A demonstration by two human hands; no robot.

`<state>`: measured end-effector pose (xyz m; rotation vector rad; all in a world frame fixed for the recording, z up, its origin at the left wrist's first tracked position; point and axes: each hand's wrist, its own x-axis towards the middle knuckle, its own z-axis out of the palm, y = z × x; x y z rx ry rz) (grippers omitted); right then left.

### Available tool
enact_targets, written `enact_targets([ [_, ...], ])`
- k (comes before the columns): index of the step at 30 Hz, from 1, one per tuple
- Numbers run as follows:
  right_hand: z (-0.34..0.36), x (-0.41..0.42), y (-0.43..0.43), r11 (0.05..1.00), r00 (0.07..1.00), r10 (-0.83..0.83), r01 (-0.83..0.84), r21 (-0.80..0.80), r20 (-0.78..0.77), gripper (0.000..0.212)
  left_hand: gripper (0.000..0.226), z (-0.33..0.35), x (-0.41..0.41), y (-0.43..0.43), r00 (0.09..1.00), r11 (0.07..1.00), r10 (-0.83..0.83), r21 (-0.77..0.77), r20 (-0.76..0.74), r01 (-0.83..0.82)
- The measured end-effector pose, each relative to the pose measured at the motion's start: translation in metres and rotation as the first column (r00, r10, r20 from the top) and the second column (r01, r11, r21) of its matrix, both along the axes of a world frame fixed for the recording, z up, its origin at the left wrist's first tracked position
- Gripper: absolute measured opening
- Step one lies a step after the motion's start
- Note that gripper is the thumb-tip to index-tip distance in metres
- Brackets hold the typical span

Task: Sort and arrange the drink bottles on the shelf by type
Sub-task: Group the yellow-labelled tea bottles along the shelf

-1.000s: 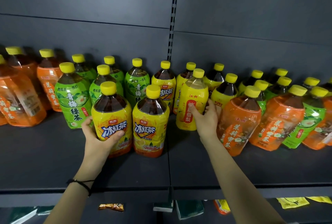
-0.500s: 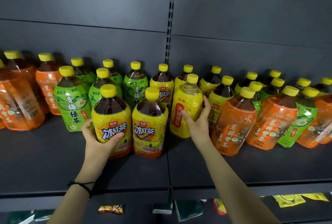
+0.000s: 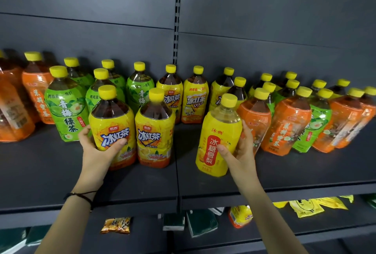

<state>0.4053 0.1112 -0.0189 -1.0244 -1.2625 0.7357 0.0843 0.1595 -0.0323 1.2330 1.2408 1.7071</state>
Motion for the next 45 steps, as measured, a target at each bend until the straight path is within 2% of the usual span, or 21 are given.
enact_targets([
  [4, 0.001, 0.010, -0.014, 1.000, 1.000, 0.007, -0.008, -0.028, -0.006, 0.083, 0.074, -0.001, 0.000, 0.000, 1.000, 1.000, -0.009, -0.004, 0.017, 0.009],
  [9, 0.004, 0.011, -0.019, 0.998, 0.992, -0.033, 0.039, -0.051, 0.120, 0.087, 0.086, -0.001, 0.004, -0.006, 1.000, 1.000, -0.008, 0.001, 0.015, 0.008],
  [12, 0.005, 0.005, -0.023, 0.980, 0.948, -0.175, 0.193, -0.046, 0.265, 0.086, 0.088, 0.000, 0.003, -0.009, 1.000, 1.000, -0.015, -0.014, 0.012, 0.015],
  [16, 0.009, 0.006, -0.026, 0.929, 0.847, -0.356, 0.366, 0.053, 0.395, 0.092, 0.081, 0.003, 0.003, -0.009, 1.000, 1.000, -0.022, -0.014, -0.008, 0.022],
  [18, 0.010, -0.004, -0.031, 0.892, 0.821, -0.439, 0.449, 0.062, 0.365, 0.085, 0.077, 0.003, 0.001, -0.010, 0.999, 0.999, -0.035, -0.027, -0.009, 0.034],
  [21, 0.006, -0.028, -0.047, 0.853, 0.835, -0.521, 0.506, 0.124, 0.178, 0.047, 0.076, 0.003, -0.002, -0.011, 0.997, 0.997, -0.069, -0.031, -0.020, 0.069],
  [23, 0.002, -0.047, -0.058, 0.863, 0.864, -0.497, 0.482, 0.150, 0.083, 0.036, 0.076, 0.003, -0.004, -0.014, 0.995, 0.995, -0.096, -0.037, -0.021, 0.095],
  [25, 0.000, -0.069, -0.062, 0.896, 0.895, -0.435, 0.419, 0.147, 0.098, 0.030, 0.076, 0.003, -0.007, -0.016, 0.993, 0.992, -0.118, -0.044, -0.028, 0.117],
  [28, 0.004, -0.100, -0.045, 0.972, 0.961, -0.232, 0.224, 0.069, 0.147, 0.035, 0.077, 0.005, -0.012, -0.018, 0.986, 0.986, -0.159, -0.059, -0.043, 0.157],
  [32, 0.007, -0.126, 0.005, 0.991, 0.984, -0.059, 0.078, -0.105, 0.169, 0.079, 0.078, 0.002, -0.017, -0.022, 0.977, 0.978, -0.206, -0.051, -0.059, 0.203],
  [35, 0.010, -0.139, 0.026, 0.988, 0.995, 0.032, -0.017, -0.153, 0.098, 0.094, 0.084, -0.003, -0.021, -0.027, 0.969, 0.972, -0.234, -0.046, -0.086, 0.230],
  [45, 0.008, -0.134, 0.050, 0.988, 0.998, 0.039, -0.046, -0.147, -0.046, 0.093, 0.082, -0.008, -0.018, -0.005, 0.960, 0.964, -0.266, -0.040, -0.090, 0.264],
])
